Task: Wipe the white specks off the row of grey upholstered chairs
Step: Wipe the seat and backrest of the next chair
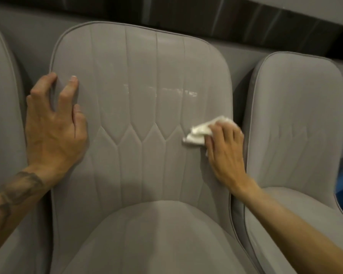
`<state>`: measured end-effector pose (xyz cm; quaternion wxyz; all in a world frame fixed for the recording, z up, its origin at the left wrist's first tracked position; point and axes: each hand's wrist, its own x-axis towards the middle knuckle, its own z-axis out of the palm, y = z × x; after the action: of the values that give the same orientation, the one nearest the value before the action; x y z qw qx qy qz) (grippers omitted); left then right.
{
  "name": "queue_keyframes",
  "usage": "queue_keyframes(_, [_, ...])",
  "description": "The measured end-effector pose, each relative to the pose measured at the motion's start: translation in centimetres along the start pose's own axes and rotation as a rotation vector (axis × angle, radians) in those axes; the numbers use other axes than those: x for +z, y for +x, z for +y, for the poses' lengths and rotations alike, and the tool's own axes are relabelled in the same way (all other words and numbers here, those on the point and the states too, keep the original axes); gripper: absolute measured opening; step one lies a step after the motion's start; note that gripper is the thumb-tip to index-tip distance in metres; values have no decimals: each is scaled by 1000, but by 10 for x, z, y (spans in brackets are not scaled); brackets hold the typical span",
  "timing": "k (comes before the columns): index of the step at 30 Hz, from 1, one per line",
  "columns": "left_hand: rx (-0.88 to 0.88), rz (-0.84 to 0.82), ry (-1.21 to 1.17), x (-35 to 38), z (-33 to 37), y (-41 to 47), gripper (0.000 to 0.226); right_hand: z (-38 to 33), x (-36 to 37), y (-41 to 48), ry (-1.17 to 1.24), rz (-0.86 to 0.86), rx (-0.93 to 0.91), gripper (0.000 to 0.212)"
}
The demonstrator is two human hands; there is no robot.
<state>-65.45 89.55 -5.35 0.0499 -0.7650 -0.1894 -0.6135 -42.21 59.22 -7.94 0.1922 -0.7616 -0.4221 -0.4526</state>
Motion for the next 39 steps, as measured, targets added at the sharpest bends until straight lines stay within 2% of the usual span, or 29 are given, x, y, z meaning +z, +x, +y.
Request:
queue_keyframes(3, [-3,-6,-10,0,2,2,48,2,-4,-10,-9,-42,-38,21])
queue_keyframes(7, [7,1,-1,0,1,0,48,2,-3,76,-10,100,54,18])
queue_keyframes(9, [14,-1,1,2,-1,0,48,1,-2,89,-7,153,121,17])
queue_keyframes(11, [16,6,2,2,-2,0,48,0,2,58,-13,115,107,21])
queue_keyframes(15, [17,15,4,3,-2,0,49,0,-3,-42,4,-107,-69,27])
queue_keyframes(17, [13,16,5,2,0,0,49,4,-7,-48,-4,-138,-137,27])
queue_keyframes(19, [2,10,4,1,1,-2,48,6,-7,-17,8,-97,-135,23])
queue_keyframes(22, [6,10,0,1,0,-2,47,4,-3,30,-7,25,-21,19])
queue_keyframes(24, [8,24,-8,1,1,-2,46,0,2,18,6,36,6,19])
queue_keyframes(26, [8,33,-16,1,1,-2,46,-2,5,-28,8,-63,-91,19])
queue_keyframes(29, [10,23,-19,2,0,-1,47,5,0,-108,-13,-332,-292,29])
queue_keyframes(31, [7,19,-26,2,-1,0,47,7,-6,-127,-24,-430,-348,33])
queue_keyframes(34, [1,26,-28,1,-2,-1,47,1,-9,-96,-11,-403,-332,30])
queue_keyframes(37, [10,22,-16,4,-4,-3,48,-9,-3,-69,2,-311,-170,29])
queue_keyframes(39, [15,18,-30,3,-3,-2,48,-16,-2,-92,21,-370,-198,26])
